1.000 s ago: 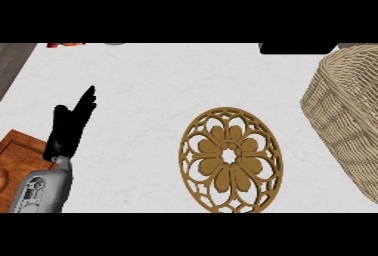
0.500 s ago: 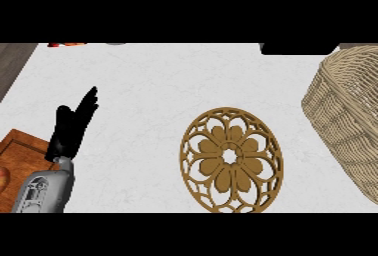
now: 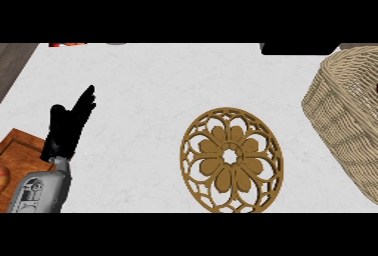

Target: Pick the can from the placemat and place it in the basket

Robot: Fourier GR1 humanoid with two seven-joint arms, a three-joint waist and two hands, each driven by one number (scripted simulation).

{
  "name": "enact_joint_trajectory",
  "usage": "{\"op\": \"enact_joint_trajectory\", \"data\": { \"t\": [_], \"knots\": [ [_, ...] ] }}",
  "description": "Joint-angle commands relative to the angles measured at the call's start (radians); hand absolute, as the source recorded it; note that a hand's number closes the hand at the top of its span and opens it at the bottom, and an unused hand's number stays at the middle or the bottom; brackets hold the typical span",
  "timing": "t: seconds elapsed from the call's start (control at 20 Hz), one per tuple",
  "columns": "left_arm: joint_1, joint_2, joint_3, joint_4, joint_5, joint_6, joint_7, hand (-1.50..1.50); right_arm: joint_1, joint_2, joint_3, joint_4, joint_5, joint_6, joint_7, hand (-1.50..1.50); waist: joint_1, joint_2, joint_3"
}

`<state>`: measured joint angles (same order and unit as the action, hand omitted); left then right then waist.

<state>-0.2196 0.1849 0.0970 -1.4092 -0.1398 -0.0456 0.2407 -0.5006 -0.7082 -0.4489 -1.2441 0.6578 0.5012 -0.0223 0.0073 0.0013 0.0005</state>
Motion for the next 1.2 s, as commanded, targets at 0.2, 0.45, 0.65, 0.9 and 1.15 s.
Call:
{"op": "enact_joint_trajectory", "data": {
  "t": [0.2, 0.45, 0.65, 0.9, 1.15],
  "knots": [
    [0.02, -0.006, -0.003, 0.017, -0.021, 0.009, -0.042, 0.0, -0.02, 0.035, -0.044, 0.169, -0.058, -0.099, -0.099, -1.5, -0.001, 0.0, 0.0],
    [0.041, -0.007, -0.005, -0.018, -0.01, 0.0, -0.011, 0.0, -0.037, 0.057, -0.15, 0.152, -0.147, -0.164, -0.097, -1.5, -0.001, -0.002, 0.0],
    [0.008, -0.008, -0.01, -0.003, -0.021, 0.005, -0.002, 0.0, -0.064, -0.023, -0.255, 0.211, -0.19, -0.218, -0.106, -1.5, -0.006, -0.001, 0.0],
    [0.108, -0.017, -0.012, -0.072, -0.001, -0.009, -0.025, 0.0, -0.01, -0.064, -0.338, 0.265, -0.252, -0.216, -0.051, -1.5, -0.006, -0.003, 0.0],
    [0.006, 0.009, 0.028, 0.004, 0.006, -0.007, -0.005, 0.0, 0.058, -0.246, -0.461, 0.505, -0.313, -0.128, -0.169, -1.5, -0.016, 0.004, 0.001]
  ]
}}
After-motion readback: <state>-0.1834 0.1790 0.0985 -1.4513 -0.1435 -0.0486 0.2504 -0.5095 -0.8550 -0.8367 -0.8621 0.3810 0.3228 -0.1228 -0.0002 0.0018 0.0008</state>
